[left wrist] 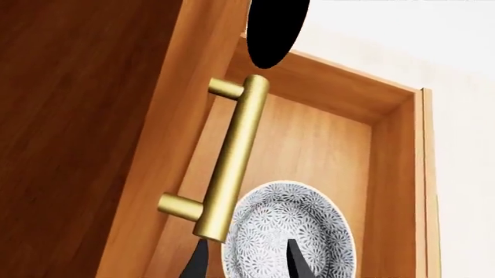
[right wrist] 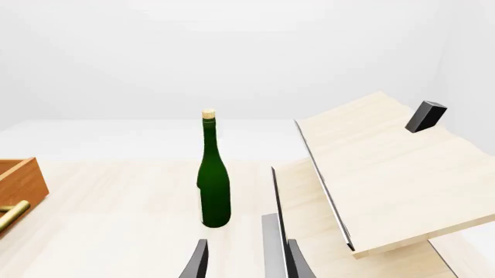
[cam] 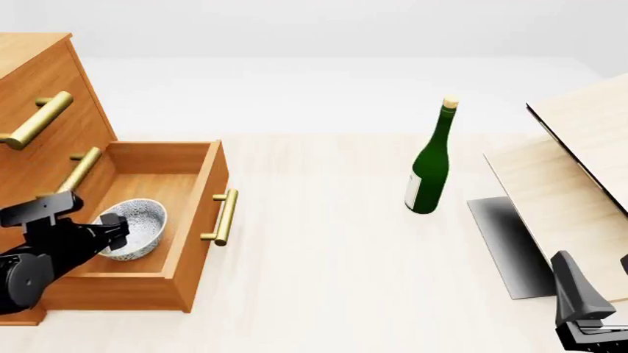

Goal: Put the bowl in the bottom drawer of the cabinet and close it.

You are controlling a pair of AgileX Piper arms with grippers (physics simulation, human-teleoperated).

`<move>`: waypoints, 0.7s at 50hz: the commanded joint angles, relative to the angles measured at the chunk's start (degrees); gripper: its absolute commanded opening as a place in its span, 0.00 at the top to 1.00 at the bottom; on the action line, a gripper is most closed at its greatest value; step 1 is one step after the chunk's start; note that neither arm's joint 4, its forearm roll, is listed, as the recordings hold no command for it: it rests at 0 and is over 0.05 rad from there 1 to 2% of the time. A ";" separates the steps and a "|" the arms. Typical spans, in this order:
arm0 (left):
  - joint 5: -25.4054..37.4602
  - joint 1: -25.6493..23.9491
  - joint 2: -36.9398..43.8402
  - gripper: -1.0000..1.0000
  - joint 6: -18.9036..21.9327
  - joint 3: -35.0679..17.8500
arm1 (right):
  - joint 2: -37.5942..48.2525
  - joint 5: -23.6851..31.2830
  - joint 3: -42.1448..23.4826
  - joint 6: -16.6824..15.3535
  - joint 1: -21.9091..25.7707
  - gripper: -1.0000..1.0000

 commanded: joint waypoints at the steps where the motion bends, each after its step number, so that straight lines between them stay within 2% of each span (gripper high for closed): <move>1: 0.95 -0.39 -1.57 0.00 -0.39 0.14 | -0.01 0.00 0.00 0.00 0.00 0.00; 19: 4.81 -1.65 -7.08 0.00 -1.92 0.09 | -0.01 0.00 0.00 0.00 0.00 0.00; 35: 8.39 -2.84 -13.16 0.00 -1.57 0.14 | -0.01 0.00 0.00 0.01 0.00 0.00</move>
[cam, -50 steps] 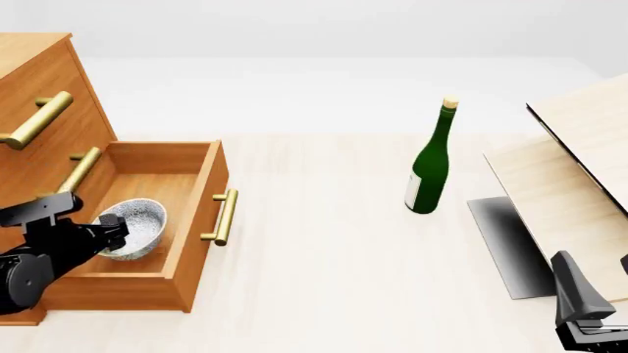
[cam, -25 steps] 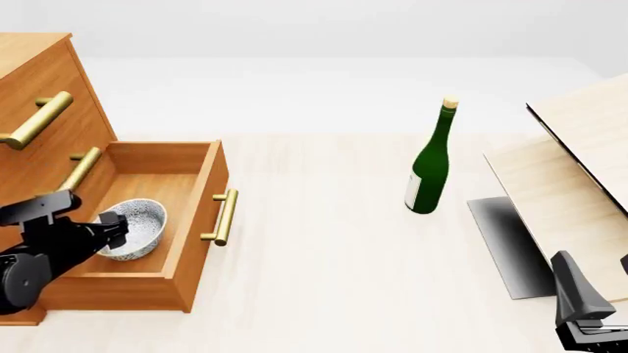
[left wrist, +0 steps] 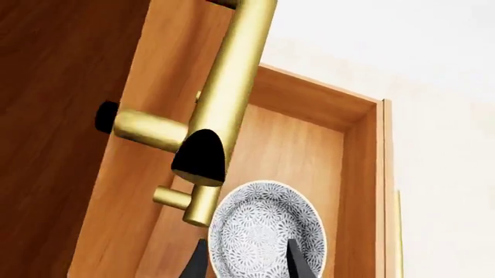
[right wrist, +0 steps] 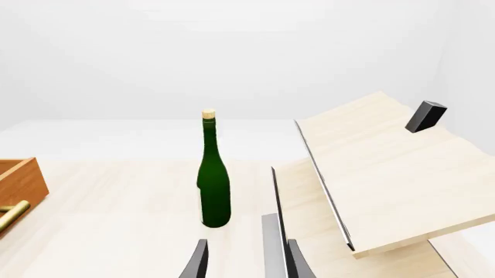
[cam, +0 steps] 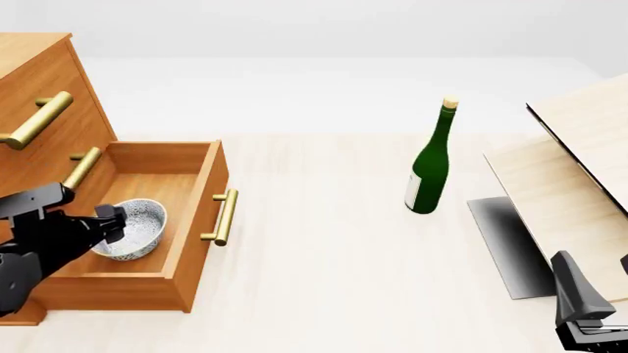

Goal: Put the bowl in the bottom drawer of the cabinet and close it.

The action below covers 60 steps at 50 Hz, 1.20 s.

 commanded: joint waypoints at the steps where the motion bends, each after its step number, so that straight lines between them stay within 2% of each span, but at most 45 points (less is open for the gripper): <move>1: 2.82 -0.85 -4.45 0.00 0.04 0.01 | -0.01 0.00 0.00 0.01 0.00 0.00; 24: 8.96 -2.29 -13.87 0.00 2.15 -0.67 | 0.00 0.00 0.00 0.01 0.01 0.00; 28: 10.29 -3.82 -16.10 0.00 2.12 -0.76 | 0.00 0.00 0.00 -0.02 0.00 0.00; 40: 12.15 -5.23 -18.33 0.00 2.08 -1.04 | 0.00 0.00 0.00 -0.01 0.01 0.00; 52: 15.13 -9.12 -21.74 0.00 2.72 -2.17 | -0.01 0.00 0.00 0.01 0.00 0.00; 60: 17.57 -13.22 -23.80 0.00 0.82 -3.17 | -0.01 0.00 0.00 0.00 0.00 0.00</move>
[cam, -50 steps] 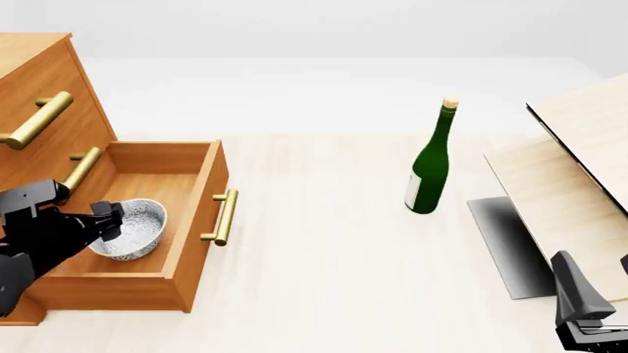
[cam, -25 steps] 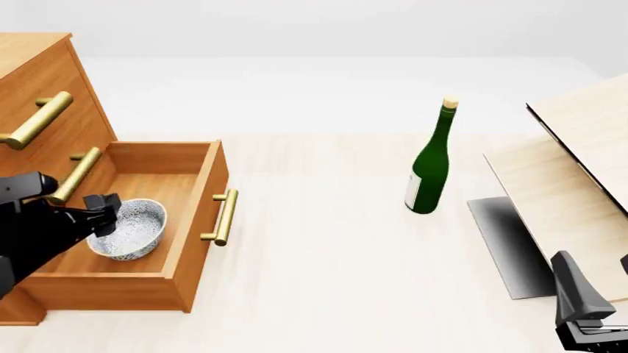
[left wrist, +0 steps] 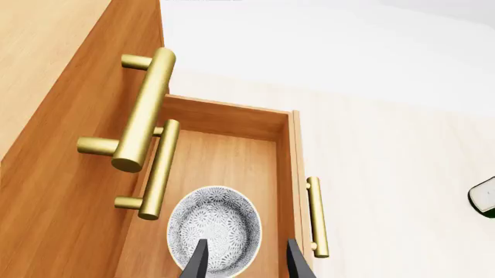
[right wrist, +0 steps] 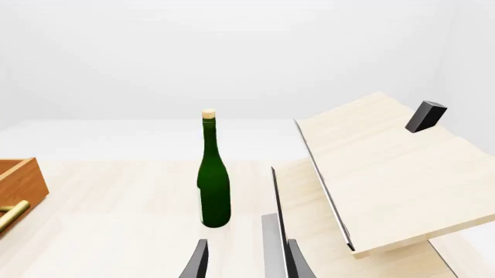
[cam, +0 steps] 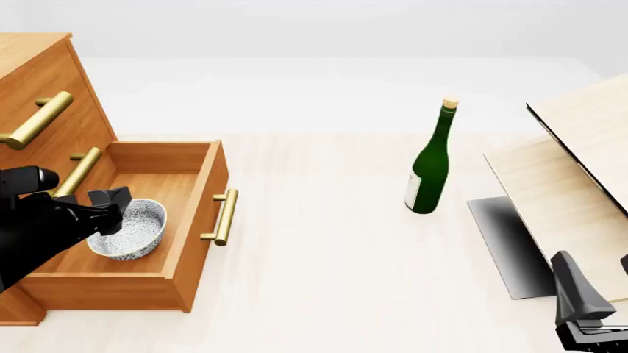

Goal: Put the bowl in the bottom drawer of the cabinet and close it.

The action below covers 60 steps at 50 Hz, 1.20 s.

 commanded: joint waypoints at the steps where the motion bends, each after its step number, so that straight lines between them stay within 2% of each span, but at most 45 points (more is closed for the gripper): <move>1: 2.80 -4.32 -2.96 0.00 -0.92 -1.07 | 0.00 0.00 0.00 0.00 0.00 0.00; 6: 3.51 -5.90 -4.03 0.00 -1.00 -1.40 | 0.00 0.00 0.00 0.00 0.01 0.00; 9: 4.34 -7.31 -5.78 0.00 0.31 -1.77 | -0.01 0.00 0.00 0.01 0.00 0.00; 23: 6.98 -13.40 -8.31 0.00 -0.82 -3.13 | 0.00 0.00 0.00 0.00 0.00 0.00; 60: 9.46 -25.01 -10.28 0.00 -3.63 -6.43 | 0.00 0.00 0.00 0.02 0.00 0.00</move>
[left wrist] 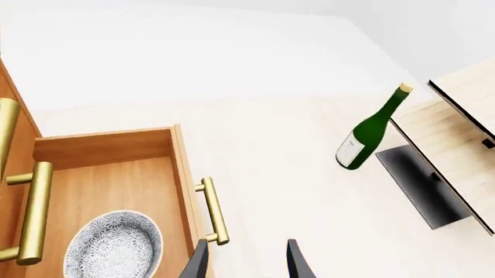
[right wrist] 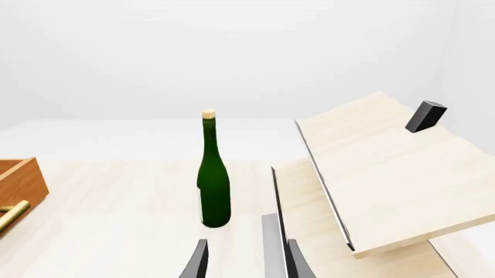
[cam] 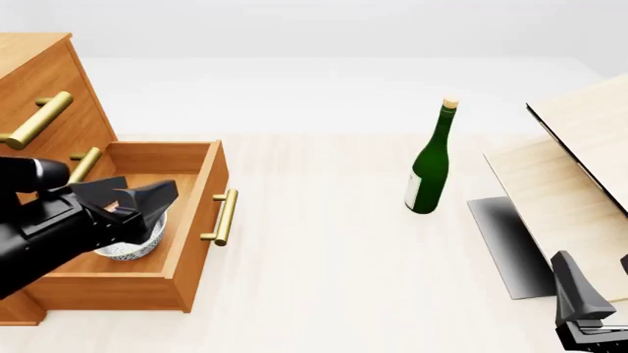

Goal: Put the bowl in the bottom drawer of the cabinet and close it.

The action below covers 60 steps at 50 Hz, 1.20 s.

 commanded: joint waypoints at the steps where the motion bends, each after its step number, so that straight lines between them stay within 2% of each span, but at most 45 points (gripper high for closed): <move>1: 0.34 -4.07 -0.17 0.00 -1.22 -0.99 | 0.00 0.00 0.00 0.01 0.00 0.00; 8: 0.57 -7.12 -0.32 0.00 -1.47 -1.95 | 0.01 0.00 0.00 -0.01 0.00 0.00; 11: 0.25 -8.67 0.34 0.00 -3.22 -1.84 | 0.00 0.00 0.00 0.00 0.00 0.00; 17: -0.18 -9.38 0.79 0.00 -3.31 -1.65 | 0.01 0.00 0.00 0.01 0.00 0.00; 27: -1.05 -12.26 2.41 0.00 -5.70 -2.05 | 0.01 0.00 0.00 0.00 -0.01 0.00; 29: -1.70 -12.86 3.18 0.00 -7.35 -1.71 | 0.01 0.00 0.00 -0.01 0.01 0.00; 37: -2.81 -13.76 4.91 0.00 -8.63 -1.39 | 0.00 0.00 0.00 0.01 0.01 0.00; 42: -4.30 -13.49 7.52 0.00 -12.62 -0.43 | 0.00 0.00 0.00 0.01 0.00 0.00; 44: -4.71 -14.03 7.39 0.00 -12.07 -0.43 | 0.01 0.00 0.00 0.00 0.01 0.00; 45: -5.38 -14.74 8.52 0.00 -14.05 0.04 | -0.01 0.00 0.00 0.01 -0.01 0.00; 47: -5.63 -14.57 8.51 0.00 -13.39 0.07 | 0.00 0.00 0.00 -0.01 0.00 0.00; 48: -6.26 -15.26 9.51 0.00 -15.45 0.43 | 0.00 0.00 0.00 0.01 -0.01 0.00; 49: -6.25 -15.12 9.37 0.00 -14.88 0.24 | 0.00 0.00 0.00 0.00 0.00 0.00; 51: -7.25 -15.89 10.37 0.00 -16.93 0.75 | 0.01 0.00 0.00 -0.01 0.00 0.00; 53: -7.63 -15.75 10.58 0.00 -16.31 0.81 | 0.00 0.00 0.00 -0.01 0.00 0.00; 60: -9.94 -16.63 12.50 0.00 -19.50 2.04 | 0.00 0.00 0.00 0.00 -0.01 0.00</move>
